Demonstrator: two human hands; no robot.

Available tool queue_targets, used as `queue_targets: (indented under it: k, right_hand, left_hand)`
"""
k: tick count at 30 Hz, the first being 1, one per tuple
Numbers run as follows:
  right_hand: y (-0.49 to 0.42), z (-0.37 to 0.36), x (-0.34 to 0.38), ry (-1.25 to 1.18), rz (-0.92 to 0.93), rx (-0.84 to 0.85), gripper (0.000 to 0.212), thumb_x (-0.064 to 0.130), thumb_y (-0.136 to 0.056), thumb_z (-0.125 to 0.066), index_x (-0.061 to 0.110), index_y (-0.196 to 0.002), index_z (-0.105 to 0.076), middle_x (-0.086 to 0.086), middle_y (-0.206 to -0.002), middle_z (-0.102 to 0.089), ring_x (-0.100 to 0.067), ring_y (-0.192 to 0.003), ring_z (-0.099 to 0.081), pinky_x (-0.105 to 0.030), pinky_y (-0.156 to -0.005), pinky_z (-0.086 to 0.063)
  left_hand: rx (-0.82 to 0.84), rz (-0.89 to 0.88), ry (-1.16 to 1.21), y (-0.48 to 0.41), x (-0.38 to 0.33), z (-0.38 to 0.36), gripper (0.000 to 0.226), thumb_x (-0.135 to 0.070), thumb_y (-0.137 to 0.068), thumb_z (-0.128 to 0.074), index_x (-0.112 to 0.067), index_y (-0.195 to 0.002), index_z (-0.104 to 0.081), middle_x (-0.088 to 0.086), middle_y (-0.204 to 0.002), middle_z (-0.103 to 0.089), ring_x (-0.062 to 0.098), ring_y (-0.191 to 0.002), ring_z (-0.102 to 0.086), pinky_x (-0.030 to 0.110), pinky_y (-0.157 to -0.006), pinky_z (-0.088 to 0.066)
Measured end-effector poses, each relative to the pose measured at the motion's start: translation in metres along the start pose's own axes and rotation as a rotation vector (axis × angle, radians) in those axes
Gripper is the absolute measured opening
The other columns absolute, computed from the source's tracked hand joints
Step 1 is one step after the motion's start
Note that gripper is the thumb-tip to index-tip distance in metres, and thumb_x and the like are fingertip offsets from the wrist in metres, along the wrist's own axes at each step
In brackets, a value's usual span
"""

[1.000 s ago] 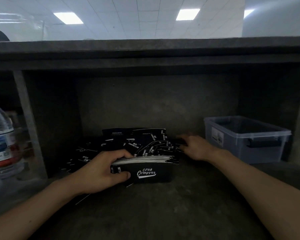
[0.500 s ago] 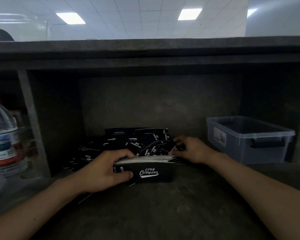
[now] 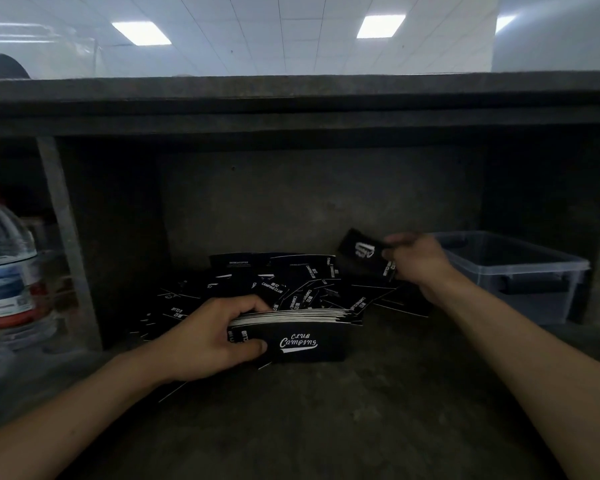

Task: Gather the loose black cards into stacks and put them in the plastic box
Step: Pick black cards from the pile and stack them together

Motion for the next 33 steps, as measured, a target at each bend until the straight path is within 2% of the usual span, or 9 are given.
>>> queue_targets:
  k: [4,7,12,16,19,22,25,31,33]
  right_hand:
    - [0.01,-0.009,0.005,-0.132,-0.057,0.077,0.021,0.003,-0.087,-0.062,0.024,-0.085,-0.064,0.002,-0.086,-0.066,-0.009,-0.074,-0.059,-0.022,-0.052,-0.046]
    - [0.027,-0.029,0.004,-0.079,-0.093,0.275,0.023,0.004,-0.08,-0.07,0.022,-0.094,-0.067,-0.001,-0.093,-0.069,-0.013,-0.083,-0.064,-0.026,-0.059,-0.053]
    - [0.055,-0.066,0.012,0.274,0.123,0.607,0.026,0.001,-0.08,-0.074,0.021,-0.096,-0.071,-0.004,-0.094,-0.074,-0.009,-0.083,-0.067,-0.026,-0.077,-0.057]
    - [0.069,-0.086,0.014,0.318,0.195,0.728,0.043,-0.009,-0.079,-0.071,0.015,-0.113,-0.062,-0.008,-0.098,-0.07,0.0,-0.063,-0.062,-0.015,-0.058,-0.05]
    - [0.071,-0.087,0.011,0.296,0.155,0.774,0.055,-0.003,-0.082,-0.073,0.02,-0.129,-0.057,-0.007,-0.105,-0.071,-0.005,-0.075,-0.068,-0.017,-0.066,-0.053]
    - [0.064,-0.078,0.019,0.181,0.151,0.696,0.065,0.001,-0.082,-0.073,0.032,-0.135,-0.052,-0.001,-0.102,-0.074,-0.007,-0.088,-0.071,-0.018,-0.075,-0.052]
    - [0.049,-0.057,0.034,-0.053,0.186,0.448,0.07,-0.006,-0.081,-0.064,0.036,-0.136,-0.051,0.001,-0.104,-0.071,-0.003,-0.08,-0.069,-0.018,-0.066,-0.054]
    - [0.038,-0.038,0.035,-0.241,0.173,0.292,0.019,0.009,-0.089,-0.069,0.02,-0.1,-0.058,-0.007,-0.095,-0.073,-0.015,-0.075,-0.071,-0.031,-0.058,-0.059]
    - [0.036,-0.041,0.031,-0.258,0.14,0.282,0.018,0.01,-0.087,-0.072,0.018,-0.09,-0.056,-0.006,-0.089,-0.072,-0.013,-0.07,-0.068,-0.028,-0.053,-0.056]
  left_hand:
    - [0.002,0.006,0.001,0.0,0.0,0.0,0.026,-0.015,-0.085,-0.075,-0.027,-0.107,-0.066,-0.007,-0.102,-0.074,0.012,-0.093,-0.071,0.036,-0.082,-0.059]
    - [0.004,0.005,-0.005,0.0,-0.001,0.0,0.026,-0.014,-0.086,-0.075,-0.026,-0.108,-0.066,-0.007,-0.101,-0.074,0.011,-0.091,-0.071,0.033,-0.08,-0.058]
    - [0.0,0.011,-0.005,0.0,-0.001,0.0,0.026,-0.012,-0.086,-0.075,-0.022,-0.107,-0.066,-0.005,-0.098,-0.074,0.014,-0.089,-0.071,0.035,-0.079,-0.058]
    - [-0.001,0.007,-0.005,0.0,-0.001,0.0,0.024,-0.011,-0.086,-0.075,-0.021,-0.106,-0.066,-0.004,-0.097,-0.074,0.014,-0.089,-0.071,0.035,-0.079,-0.058]
    - [0.003,-0.001,0.0,0.0,-0.002,0.0,0.023,-0.013,-0.086,-0.075,-0.023,-0.106,-0.067,-0.005,-0.097,-0.074,0.014,-0.089,-0.071,0.035,-0.078,-0.059]
    - [0.001,0.002,-0.01,-0.001,0.0,0.0,0.024,-0.014,-0.085,-0.076,-0.025,-0.105,-0.067,-0.005,-0.097,-0.074,0.013,-0.089,-0.071,0.036,-0.078,-0.059]
    - [0.001,-0.004,-0.002,-0.001,0.001,0.0,0.024,-0.016,-0.085,-0.075,-0.027,-0.104,-0.067,-0.005,-0.098,-0.074,0.013,-0.09,-0.071,0.034,-0.079,-0.059]
    - [-0.015,-0.022,-0.025,-0.002,0.002,0.001,0.029,-0.023,-0.083,-0.077,-0.034,-0.106,-0.064,-0.009,-0.103,-0.072,0.011,-0.095,-0.07,0.035,-0.081,-0.059]
    - [-0.05,-0.04,-0.015,-0.002,0.001,0.004,0.036,-0.025,-0.079,-0.078,-0.035,-0.11,-0.061,-0.01,-0.109,-0.069,0.012,-0.101,-0.068,0.038,-0.085,-0.057]
Point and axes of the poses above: each hand's wrist, its own y-axis away from the middle knuckle, its own z-axis out of the back of the hand, x = y × z, the point moved 9 cm from there along -y, towards the middle knuckle
